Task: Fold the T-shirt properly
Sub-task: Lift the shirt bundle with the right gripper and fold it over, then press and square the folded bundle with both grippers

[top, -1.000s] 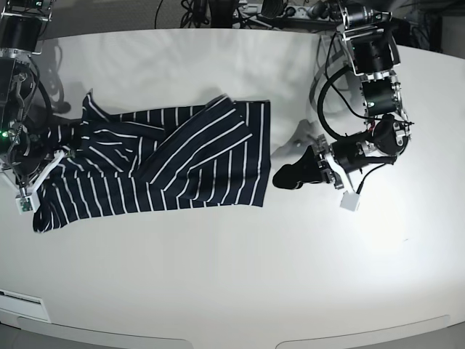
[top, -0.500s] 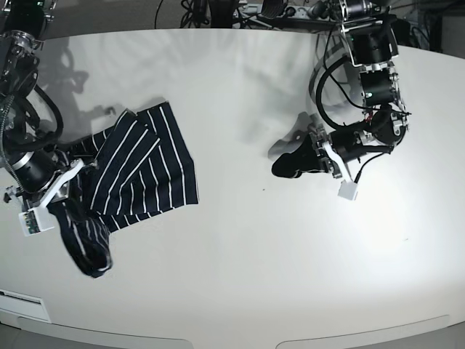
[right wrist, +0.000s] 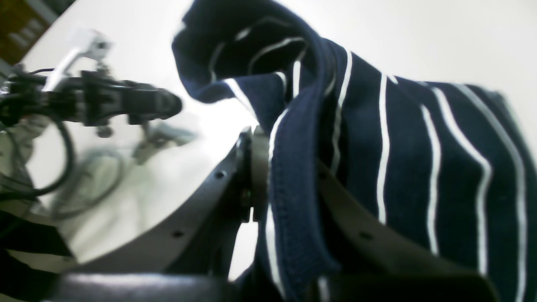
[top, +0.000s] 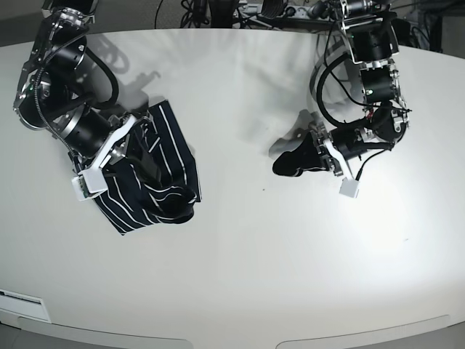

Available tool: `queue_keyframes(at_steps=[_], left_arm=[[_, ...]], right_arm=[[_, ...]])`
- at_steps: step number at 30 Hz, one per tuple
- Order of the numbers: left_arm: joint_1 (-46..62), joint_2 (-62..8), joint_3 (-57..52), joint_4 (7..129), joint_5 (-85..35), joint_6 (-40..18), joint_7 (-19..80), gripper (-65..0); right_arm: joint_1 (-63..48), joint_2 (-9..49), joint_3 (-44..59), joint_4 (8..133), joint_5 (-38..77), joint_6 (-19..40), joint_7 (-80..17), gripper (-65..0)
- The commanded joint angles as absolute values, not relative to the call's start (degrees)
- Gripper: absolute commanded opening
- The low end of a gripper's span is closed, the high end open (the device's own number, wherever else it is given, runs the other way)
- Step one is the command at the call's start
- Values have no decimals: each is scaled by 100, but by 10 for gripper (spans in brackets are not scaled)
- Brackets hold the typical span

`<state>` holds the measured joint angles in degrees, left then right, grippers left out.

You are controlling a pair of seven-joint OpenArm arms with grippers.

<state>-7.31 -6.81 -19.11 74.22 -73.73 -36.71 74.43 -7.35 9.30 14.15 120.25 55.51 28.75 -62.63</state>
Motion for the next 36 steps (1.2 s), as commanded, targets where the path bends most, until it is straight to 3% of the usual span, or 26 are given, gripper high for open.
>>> queue_keyframes(at_steps=[1, 4, 5, 7, 8, 9, 11, 15, 16, 17, 18, 19, 25, 36], left_arm=[[-781, -714, -1916, 7476, -7426, -3645, 7502, -421], [-781, -714, -1914, 7476, -7516, -3645, 7505, -421], [-781, -716, -1916, 7476, -7579, -3645, 7507, -421], [-781, -714, -1916, 7476, -7607, -3645, 7507, -421], [-781, -716, -1914, 7476, -7618, -3645, 7505, -421], [-784, -716, -1916, 7476, -7616, -3645, 7507, -421], [-784, -716, -1916, 7476, -7618, -3645, 7505, -421], [-781, -698, -1916, 7476, -7618, -3642, 7507, -425], [-781, -698, -1914, 7476, -7644, -3642, 7520, -449], [-781, -698, -1914, 7476, -7723, -3636, 7572, -512], [-784, -703, -1914, 7476, -7832, -3621, 7651, -606], [-784, -716, -1914, 7476, -8007, -3621, 7734, -650], [-1100, -746, -1638, 7546, -8500, -3642, 8000, -650], [-1592, -469, 1085, 7708, -8500, -3651, 8000, -650]], right_arm=[[-703, 895, 1372, 12101, 5706, 2974, -6114, -650], [-707, 808, 1114, 12084, 5701, 3050, -6112, -650], [-694, 810, 1000, 12084, 5708, 3048, -6112, -590], [-666, 836, 711, 12086, 5725, 3148, -6117, -347], [-655, 878, 523, 12088, 5776, 3264, -6121, -277], [-626, 928, 344, 12088, 5929, 3409, -6165, -268], [-517, 976, 27, 12116, 6353, 3918, -6379, -272], [-198, 969, -226, 12228, 6545, 4000, -6451, -286], [-99, 972, -220, 12228, 6466, 4000, -6414, -337], [-8, 972, -209, 12228, 6267, 4000, -6388, -428], [71, 972, -189, 12226, 5957, 4000, -6331, -552], [126, 972, -180, 12223, 5581, 4000, -6184, -650], [333, 1238, -191, 11821, 3356, 3140, -4340, -650], [1828, 1737, -445, 9028, 3146, 3444, -4215, -650]])
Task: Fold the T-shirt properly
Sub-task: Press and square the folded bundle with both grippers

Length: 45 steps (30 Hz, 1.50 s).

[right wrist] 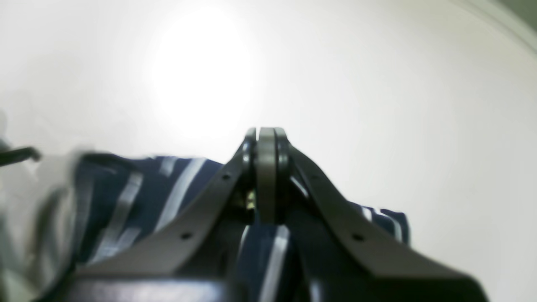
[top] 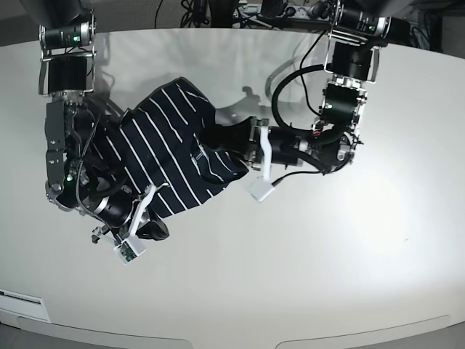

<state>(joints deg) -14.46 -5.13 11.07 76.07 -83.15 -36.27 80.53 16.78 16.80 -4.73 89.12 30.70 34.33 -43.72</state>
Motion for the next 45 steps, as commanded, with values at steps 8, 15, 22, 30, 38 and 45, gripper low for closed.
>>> queue_keyframes(at_steps=[8, 15, 22, 30, 38, 45], left_arm=[[-1538, 224, 2255, 7703, -6552, -3780, 7627, -650], [-1527, 174, 2292, 7618, -5083, -3837, 7312, -650], [-1542, -454, 2292, 7546, -4355, -3835, 6698, -650], [-1776, -829, 2292, 7535, -3100, -3673, 5328, -650], [-2281, -799, 2279, 7535, -2456, -3439, 4713, -650], [-2867, -810, 1903, 7697, -3590, -3365, 6230, -650]], right_arm=[[2351, 2104, -1022, 7494, 3118, 3913, -4171, -650], [1789, 2657, -1116, 7258, 3203, 3966, -4040, -650], [829, 3251, -1070, 8619, 3406, 2862, -4589, -650], [-434, 2888, -375, 10261, 2742, 1769, -4716, -650], [-1061, 2025, 377, 11708, 2272, 1131, -4414, -650], [-1127, 2145, 567, 11841, 1428, 1129, -4379, -650]])
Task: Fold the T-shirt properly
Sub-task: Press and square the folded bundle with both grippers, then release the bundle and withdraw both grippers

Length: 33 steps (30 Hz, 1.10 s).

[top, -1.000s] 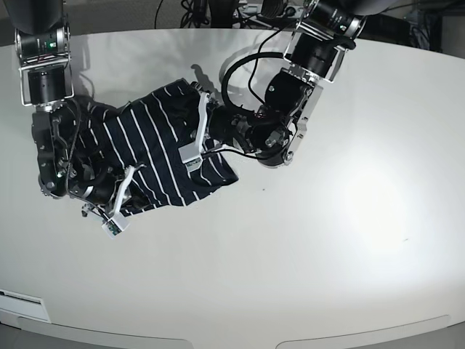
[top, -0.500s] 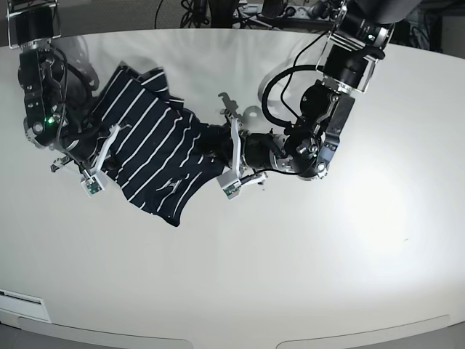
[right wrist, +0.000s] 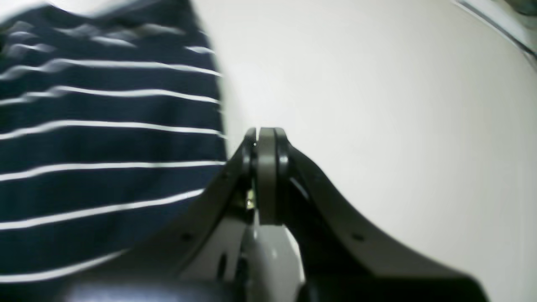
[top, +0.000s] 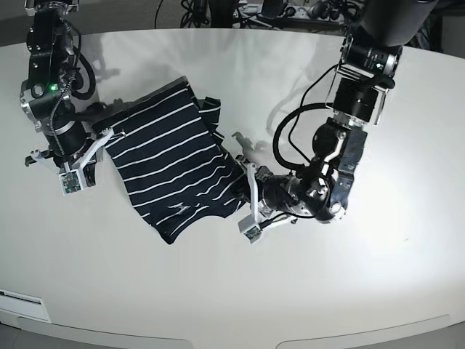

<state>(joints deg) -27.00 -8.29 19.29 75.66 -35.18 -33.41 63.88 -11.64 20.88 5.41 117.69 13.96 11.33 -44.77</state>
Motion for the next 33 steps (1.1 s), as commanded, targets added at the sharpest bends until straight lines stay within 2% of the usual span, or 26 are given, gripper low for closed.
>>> queue_keyframes(at_steps=[1, 3, 5, 7, 11, 14, 19, 27, 33], left_arm=[[-2899, -819, 1791, 7754, -4097, -3553, 6543, -650], [-2950, -845, 1570, 7802, -5159, -3894, 7135, -650], [-3002, -886, 1354, 7802, -5953, -4000, 7660, -650], [-3020, -1007, 1164, 7802, -6309, -4000, 8000, -650], [-2915, -1568, 982, 7800, -6368, -3986, 8000, -650], [-2617, -1831, 978, 7776, -6005, -3771, 7771, -650], [-2217, -1586, 1135, 7533, -5050, -3640, 6984, -650], [-2377, -930, 1990, 7338, -3717, -3597, 6322, -650], [-2812, -696, 2206, 7336, -3448, -3468, 6235, -650]], right_arm=[[-1170, 2145, 569, 11771, 1406, 1208, -4372, -650], [-1229, 2145, 567, 11572, 1387, 1424, -4372, -650], [-1240, 2180, 569, 11323, 1385, 1509, -4372, -650], [-1238, 2255, 569, 11100, 1387, 1503, -4372, -650], [-1363, 2338, 569, 10956, 1586, 1688, -4436, -650], [-1509, 2335, 569, 10954, 1894, 1900, -4469, -650], [-1573, 2333, 567, 10954, 2167, 2062, -4504, -650], [-2010, 2263, 567, 11004, 2749, 1999, -4565, -650], [-2176, 1870, 567, 11026, 2740, 1992, -4595, -650]])
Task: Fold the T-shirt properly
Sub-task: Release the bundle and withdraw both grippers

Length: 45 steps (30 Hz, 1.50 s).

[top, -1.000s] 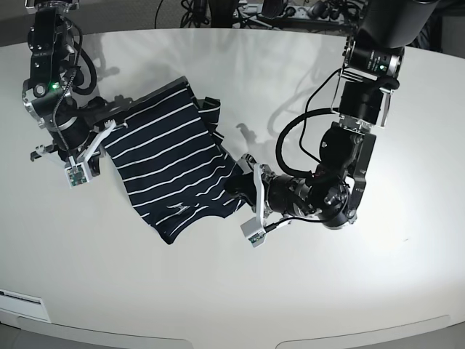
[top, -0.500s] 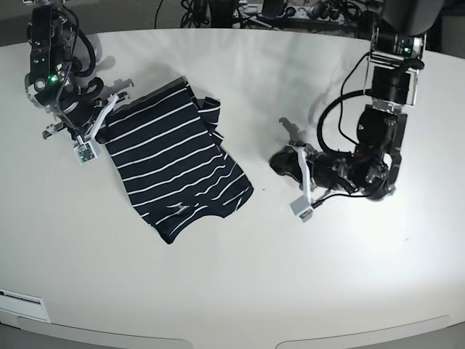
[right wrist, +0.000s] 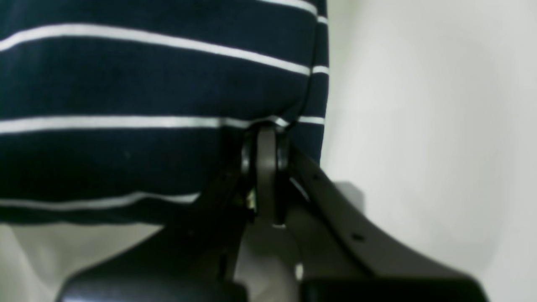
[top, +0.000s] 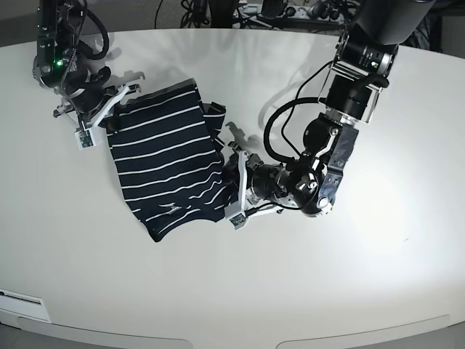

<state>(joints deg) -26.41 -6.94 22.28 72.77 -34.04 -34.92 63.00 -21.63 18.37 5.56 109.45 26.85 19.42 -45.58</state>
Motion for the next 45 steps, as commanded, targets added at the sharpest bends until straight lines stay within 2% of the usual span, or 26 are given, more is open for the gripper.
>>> queue_keyframes(at_steps=[1, 9, 16, 21, 27, 29, 34, 39, 45], left_arm=[[-2845, -698, 2206, 7336, -3450, -3470, 6230, -650], [-2915, -694, 2206, 7336, -3404, -3476, 5953, -650], [-2945, -784, 2200, 7341, -3378, -3470, 6195, -650], [-2991, -893, 1717, 7422, -4121, -3546, 6455, -650], [-2985, -895, 301, 7478, -7378, -3988, 7940, -650], [-2985, -930, -152, 7478, -8500, -3983, 8000, -650], [-2775, -1280, -528, 7546, -8500, -3747, 8000, -650], [-2108, -1798, -528, 7977, -8500, -3505, 8000, -650], [-982, -2506, -534, 9566, -8500, -3459, 8000, -650]], right_arm=[[-2224, 1800, 567, 11032, 2751, 2001, -4593, -650], [-2462, 1306, 567, 11671, 2729, 2104, -4619, -650], [-2451, 1323, 574, 11994, 1905, 2027, -4427, -650], [-2283, 1352, 884, 12261, 2110, 2005, -4160, -650], [-2287, 1347, 1678, 12519, 3892, 3013, -3863, -650], [-2287, 1350, 2045, 12589, 4528, 3380, -3966, -650], [-2370, 1352, 3009, 12617, 6672, 3992, -5035, -650], [-2727, 1354, 3848, 12628, 8372, 4000, -5944, -650], [-3301, 1352, 4663, 12643, 8500, 4000, -6626, -650]])
